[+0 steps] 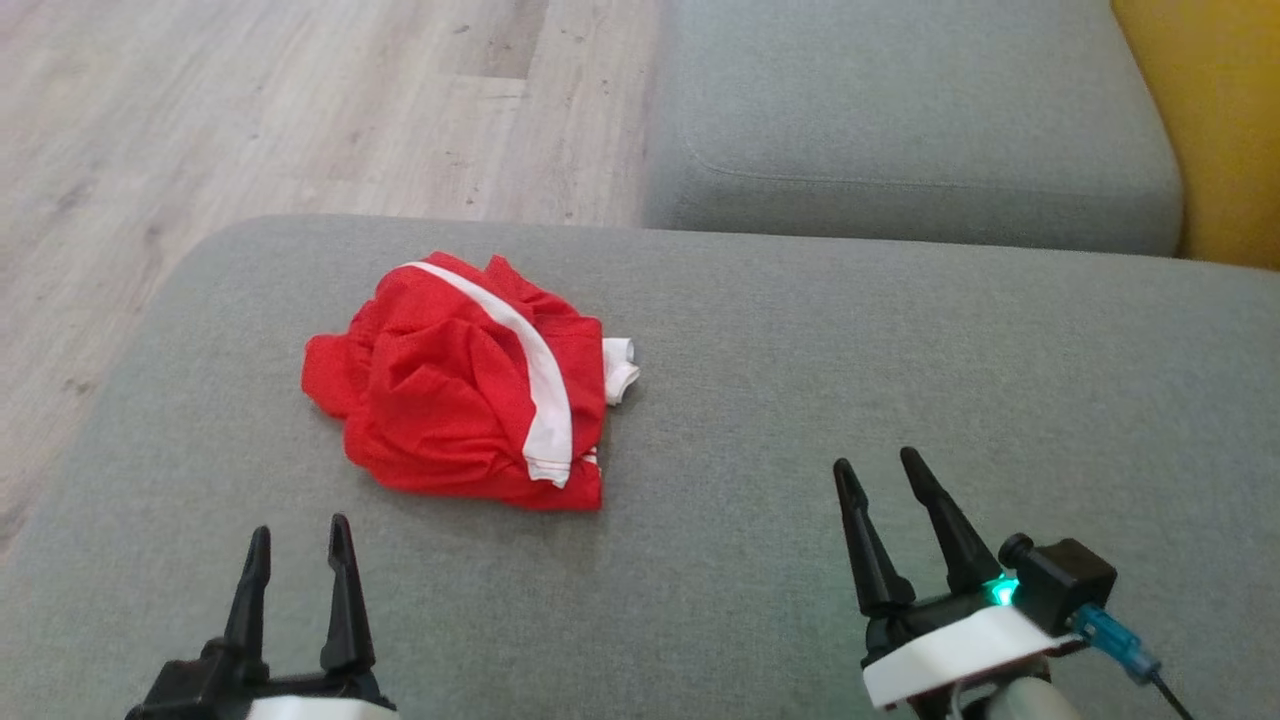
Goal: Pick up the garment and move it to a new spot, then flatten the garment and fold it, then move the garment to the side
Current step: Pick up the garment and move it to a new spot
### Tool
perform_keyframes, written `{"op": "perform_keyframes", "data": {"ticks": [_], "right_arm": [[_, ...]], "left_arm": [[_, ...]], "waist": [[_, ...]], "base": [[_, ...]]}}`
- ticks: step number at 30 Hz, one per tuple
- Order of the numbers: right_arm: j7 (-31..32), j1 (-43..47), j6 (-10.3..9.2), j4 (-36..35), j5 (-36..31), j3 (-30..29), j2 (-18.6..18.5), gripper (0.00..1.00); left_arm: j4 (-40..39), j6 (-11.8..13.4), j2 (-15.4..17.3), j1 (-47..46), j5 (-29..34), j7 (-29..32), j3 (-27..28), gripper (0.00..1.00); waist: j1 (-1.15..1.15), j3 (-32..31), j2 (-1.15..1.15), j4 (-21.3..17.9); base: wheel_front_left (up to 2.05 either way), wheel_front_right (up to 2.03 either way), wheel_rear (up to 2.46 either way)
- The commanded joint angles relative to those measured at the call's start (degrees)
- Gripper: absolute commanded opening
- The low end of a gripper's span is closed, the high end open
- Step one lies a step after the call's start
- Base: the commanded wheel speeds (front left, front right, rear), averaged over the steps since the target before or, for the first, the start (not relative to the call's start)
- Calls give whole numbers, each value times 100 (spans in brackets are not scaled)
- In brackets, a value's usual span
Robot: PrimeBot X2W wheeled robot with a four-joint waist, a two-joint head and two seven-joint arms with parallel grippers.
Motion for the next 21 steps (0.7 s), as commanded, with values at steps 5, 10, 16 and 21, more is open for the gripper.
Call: {"op": "perform_keyframes", "data": {"ticks": [5, 10, 16, 21], "right_arm": [[-62, -119, -4, -140, 50, 250, -37, 100], [-62, -104, -4, -134, 61, 286, -37, 100], [-62, -180, -4, -153, 46, 284, -37, 100], [-62, -272, -4, -221, -22, 130, -37, 100]], "left_arm": [[-174, -51, -9, -100, 86, -55, 285, 100], [-178, -106, -9, -114, 187, -55, 384, 100], [-124, -253, 165, -438, 424, -55, 401, 100], [228, -363, 711, -1282, 532, 92, -26, 100]], "waist": [[0, -32, 0, 97], [0, 7, 0, 67], [0, 172, 0, -72], [0, 464, 0, -200]], "base": [[0, 0, 0], [0, 0, 0], [0, 0, 0], [0, 0, 0]]}}
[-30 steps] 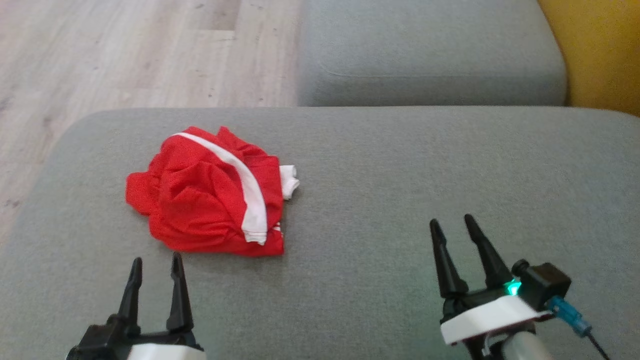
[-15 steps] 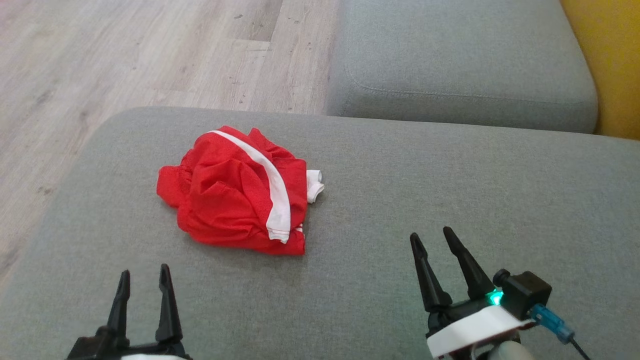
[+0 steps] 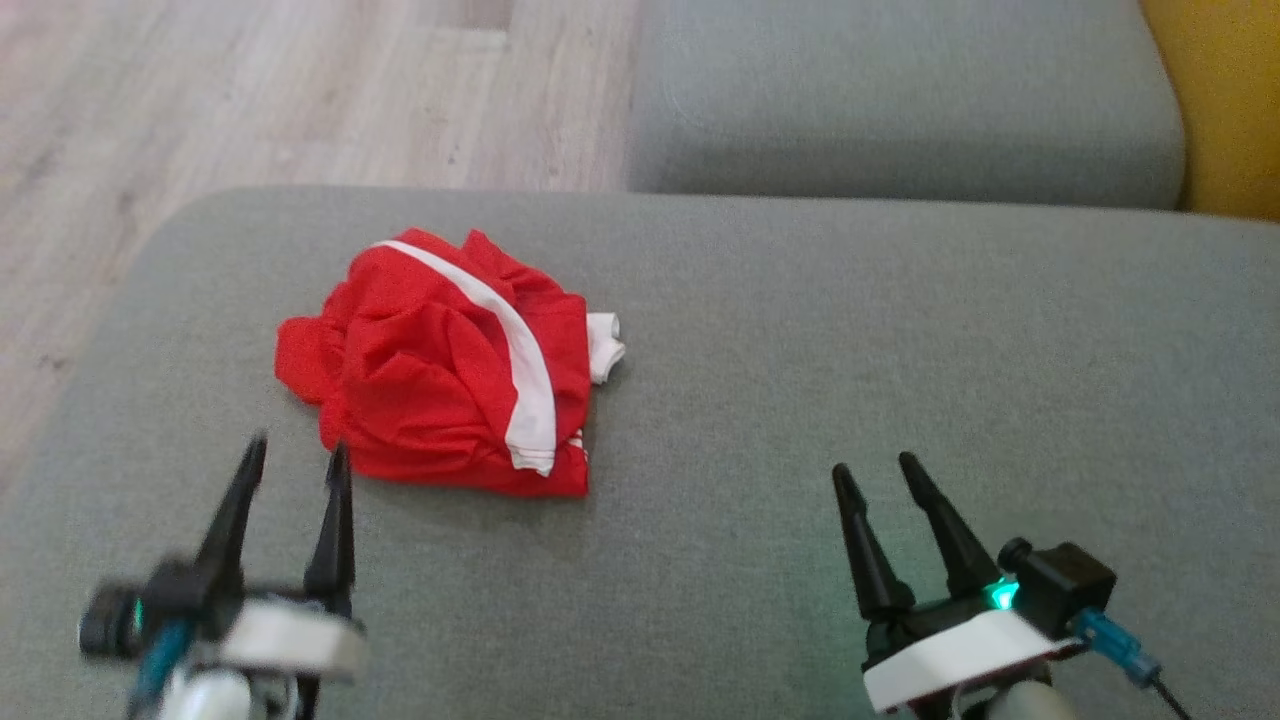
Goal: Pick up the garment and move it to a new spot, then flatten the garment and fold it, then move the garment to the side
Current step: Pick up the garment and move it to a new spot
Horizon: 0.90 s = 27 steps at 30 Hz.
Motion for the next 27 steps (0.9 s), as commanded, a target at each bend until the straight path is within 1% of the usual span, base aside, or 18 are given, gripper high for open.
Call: {"op": "perform_keyframes", "data": {"ticks": [1, 3, 4, 8, 10, 14, 17, 19, 23, 25, 26, 27], "right_arm": [[-62, -346, -4, -230, -41, 58, -36, 100], [-62, -403, -4, -258, -81, 13, -36, 100], [-62, -403, -4, -258, -81, 13, -36, 100], [-62, -556, -4, -325, -143, -64, -36, 100], [-62, -638, -4, -360, -141, -95, -36, 100], [-62, -763, -4, -411, -113, -130, -36, 100], [-62, -827, -4, -442, -81, -159, -36, 100], [-62, -867, -4, -460, -53, -172, -36, 100], [-62, -933, -4, -483, -18, -192, -36, 100], [-62, -950, -4, -484, -13, -201, -36, 100], [-62, -950, -4, -482, -11, -202, -36, 100], [-62, -947, -4, -480, -10, -207, -36, 100]], "left_arm": [[-91, -20, 248, -690, -13, 133, 20, 100], [66, -30, 541, -1194, -183, 511, -341, 100], [66, -30, 541, -1194, -183, 511, -341, 100], [394, -34, 1183, -2204, -937, 1420, -1117, 100], [564, -34, 1521, -2657, -1204, 1846, -1452, 100], [1016, -35, 1976, -3365, -1705, 2548, -1927, 100], [1370, -35, 2212, -3710, -1973, 2969, -2236, 100], [1580, -35, 2312, -3869, -2139, 3129, -2349, 100], [2000, -36, 2458, -4069, -2352, 3274, -2549, 100], [2176, -36, 2463, -4133, -2435, 3255, -2612, 100], [2248, -36, 2456, -4155, -2458, 3227, -2629, 65], [2303, -36, 2449, -4177, -2471, 3153, -2632, 0]], "waist": [[0, 190, 0, -95], [0, 356, 0, -173], [0, 356, 0, -173], [0, 667, 0, -351], [0, 819, 0, -470], [0, 1068, 0, -708], [0, 1218, 0, -864], [0, 1306, 0, -957], [0, 1416, 0, -1091], [0, 1428, 0, -1128], [0, 1423, 0, -1142], [0, 1415, 0, -1152]], "base": [[0, 0, 0], [0, 0, 0], [0, 0, 0], [0, 0, 0], [0, 0, 0], [0, 0, 0], [0, 0, 0], [0, 0, 0], [0, 0, 0], [0, 0, 0], [0, 0, 0], [0, 0, 0]]}}
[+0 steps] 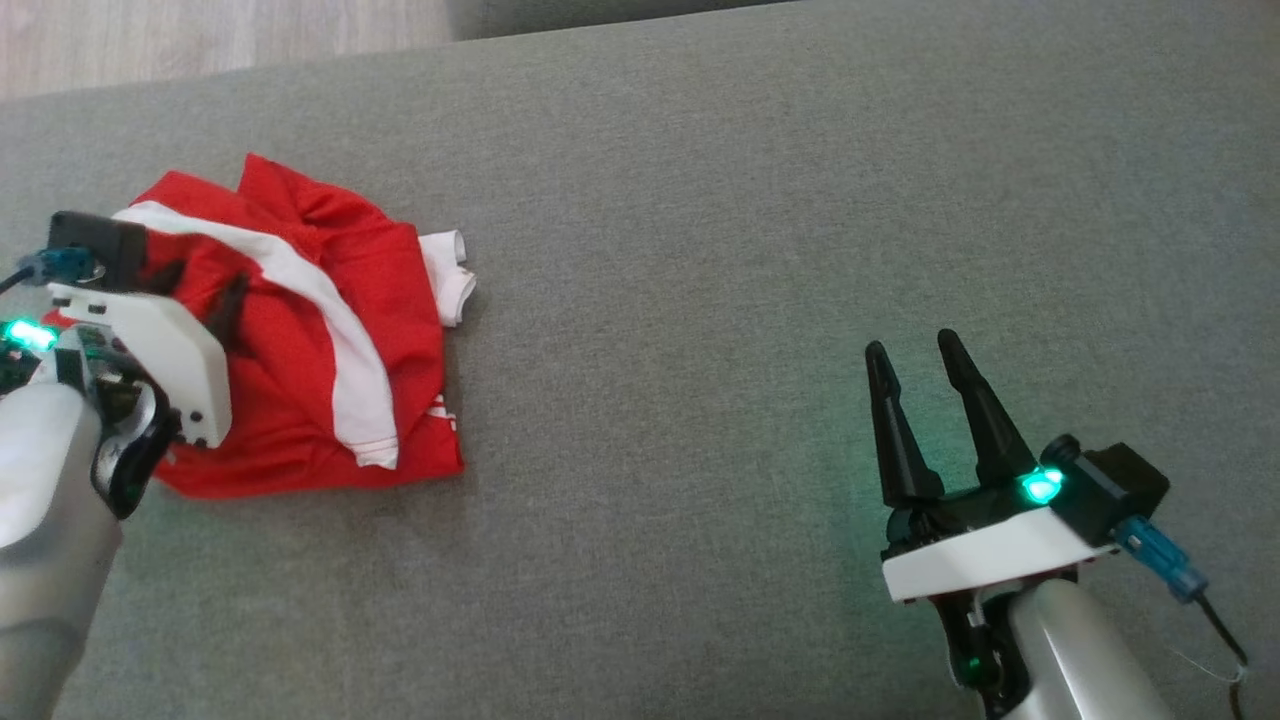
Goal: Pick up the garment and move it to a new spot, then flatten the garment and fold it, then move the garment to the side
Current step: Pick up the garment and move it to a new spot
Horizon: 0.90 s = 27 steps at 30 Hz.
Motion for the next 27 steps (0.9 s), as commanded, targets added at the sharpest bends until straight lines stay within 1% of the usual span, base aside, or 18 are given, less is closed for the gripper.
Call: {"op": "perform_keyframes", "data": {"ticks": [1, 4, 9, 12, 15, 18, 20, 21, 22, 23, 27], "right_arm": [[-62, -142, -4, -188, 21, 100, -26, 100], [-62, -126, -4, -156, 15, 79, -26, 100], [-62, -88, -4, -92, 8, 52, -26, 100], [-62, -26, -4, -54, 29, 48, -26, 100], [-62, 56, -4, -12, 39, 50, -26, 100], [-62, 149, -4, 24, 59, 37, -26, 100], [-62, 201, -4, 46, 77, 12, -26, 100], [-62, 223, -4, 55, 85, 2, -26, 100], [-62, 223, -4, 55, 85, 2, -26, 100], [-62, 250, -4, 69, 98, 3, -26, 100], [-62, 250, -4, 67, 115, 26, -26, 100]], "left_arm": [[-48, 9, 301, -371, -44, -185, 208, 0], [40, 9, 251, -445, -95, -598, 209, 0], [-8, 9, 137, -577, -184, -1550, 384, 0], [-203, 62, 52, -635, -219, -2070, 528, 0], [-547, 178, -41, -625, -287, -2409, 664, 0], [-1046, 295, -105, -536, -368, -2601, 773, 0], [-1451, 416, -157, -444, -401, -2634, 806, 0], [-1659, 475, -169, -392, -401, -2619, 803, 0], [-1659, 475, -169, -392, -401, -2619, 803, 0], [-2051, 588, -167, -281, -399, -2557, 793, 0], [-2679, 729, -172, -81, -388, -2394, 704, 0]], "waist": [[-1, -14, 0, -21], [-1, -93, 0, -16], [-1, -342, 0, 25], [-1, -538, 0, 69], [-1, -751, 0, 124], [-1, -954, 0, 174], [-1, -1055, 0, 210], [-1, -1098, 0, 223], [-1, -1098, 0, 223], [-1, -1156, 0, 231], [-1, -1202, 0, 181]], "base": [[0, 0, 0], [0, 0, 0], [0, 0, 0], [0, 0, 0], [0, 0, 0], [0, 0, 0], [0, 0, 0], [0, 0, 0], [0, 0, 0], [0, 0, 0], [0, 0, 0]]}}
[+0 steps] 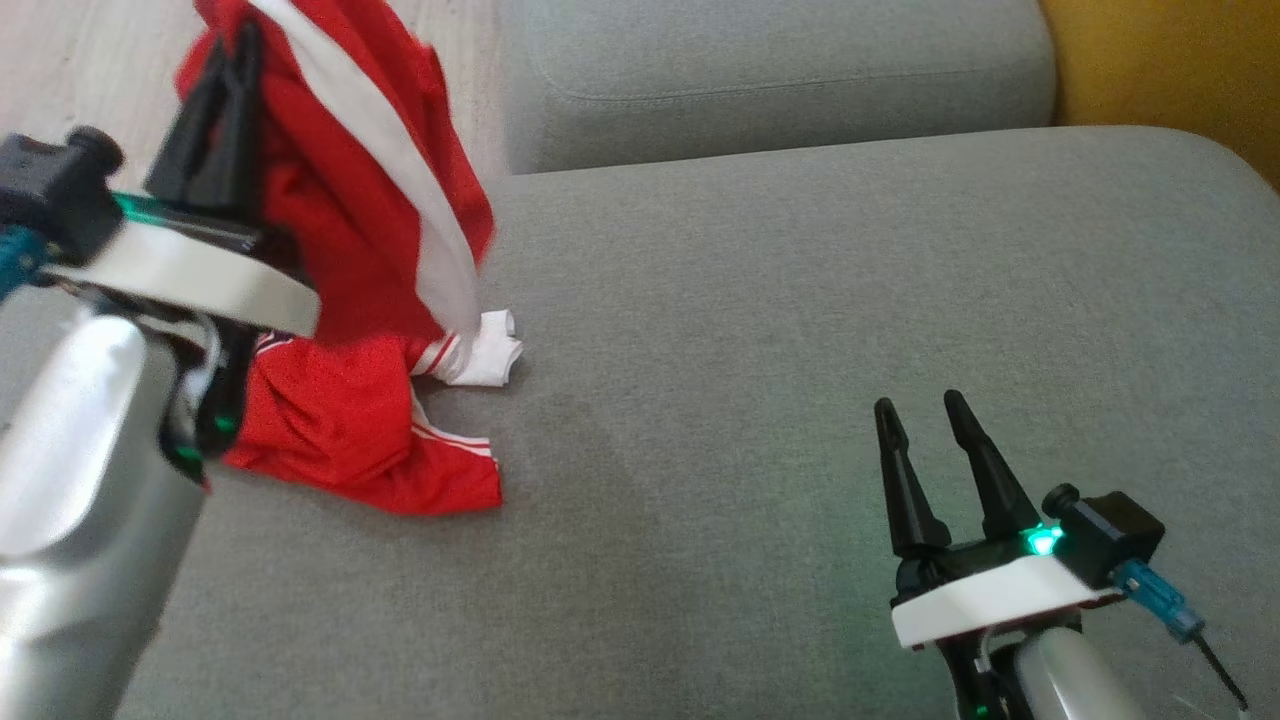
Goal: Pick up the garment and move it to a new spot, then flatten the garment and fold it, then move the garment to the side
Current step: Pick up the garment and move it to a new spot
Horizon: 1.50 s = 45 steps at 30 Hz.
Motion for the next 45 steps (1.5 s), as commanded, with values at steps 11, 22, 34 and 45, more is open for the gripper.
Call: {"op": "perform_keyframes", "data": {"ticks": [11, 22, 34, 45], "right_arm": [[-61, -409, -4, -426, 87, -89, -28, 100], [-61, -801, -4, -974, 413, -130, -28, 100], [-61, -817, -4, -1095, 537, -171, -28, 100], [-61, -582, -4, -836, 161, -323, -28, 100]], "left_arm": [[-1096, 201, -184, -92, 101, 466, -350, 0], [-744, 141, -642, -603, 286, 635, -781, 0], [988, -269, -752, -1127, 514, -528, -747, 100], [1066, -215, -587, -215, 563, -989, -418, 100]], "waist": [[1, 272, 0, -780], [1, 1034, 0, -2071], [1, 1268, 0, -2051], [1, 667, 0, -985]], "base": [[0, 0, 0], [0, 0, 0], [0, 0, 0], [0, 0, 0]]}}
